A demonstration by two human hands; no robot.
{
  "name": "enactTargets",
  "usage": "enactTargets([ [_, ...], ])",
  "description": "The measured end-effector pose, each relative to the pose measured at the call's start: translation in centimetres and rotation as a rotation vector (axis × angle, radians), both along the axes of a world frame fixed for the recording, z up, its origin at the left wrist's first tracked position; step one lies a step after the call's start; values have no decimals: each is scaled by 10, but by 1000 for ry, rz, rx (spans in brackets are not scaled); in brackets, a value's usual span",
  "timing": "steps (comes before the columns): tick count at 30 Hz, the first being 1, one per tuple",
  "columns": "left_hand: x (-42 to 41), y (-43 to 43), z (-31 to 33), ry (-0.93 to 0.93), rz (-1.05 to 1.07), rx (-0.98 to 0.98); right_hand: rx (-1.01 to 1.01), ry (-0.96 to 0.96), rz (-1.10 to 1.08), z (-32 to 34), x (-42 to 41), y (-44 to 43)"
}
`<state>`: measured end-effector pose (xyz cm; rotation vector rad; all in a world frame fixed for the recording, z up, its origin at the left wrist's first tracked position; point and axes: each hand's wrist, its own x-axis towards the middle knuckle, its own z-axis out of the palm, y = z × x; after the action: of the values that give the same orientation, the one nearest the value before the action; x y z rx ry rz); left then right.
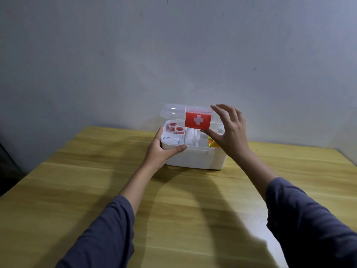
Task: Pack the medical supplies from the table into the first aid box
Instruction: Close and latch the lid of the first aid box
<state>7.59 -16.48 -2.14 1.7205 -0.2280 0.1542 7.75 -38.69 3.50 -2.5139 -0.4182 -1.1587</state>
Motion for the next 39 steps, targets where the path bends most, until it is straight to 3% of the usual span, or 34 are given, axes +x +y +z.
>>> enactTargets([
  [10, 2, 1, -13, 56, 13, -60, 44, 82, 103, -16, -17, -4],
  [20, 3, 0, -24, -13, -75, -154, -78, 143, 183, -42, -27, -16],
  [25, -5, -5, -16, -3, -1, -184, -55, 198, 232, -38, -32, -20],
  [31, -8, -12, -15, -27, 50, -163, 21, 120, 126, -43, -28, -4],
  [39, -5, -12, -20, -36, 56, -148, -20, 40, 52, -49, -24, 0],
])
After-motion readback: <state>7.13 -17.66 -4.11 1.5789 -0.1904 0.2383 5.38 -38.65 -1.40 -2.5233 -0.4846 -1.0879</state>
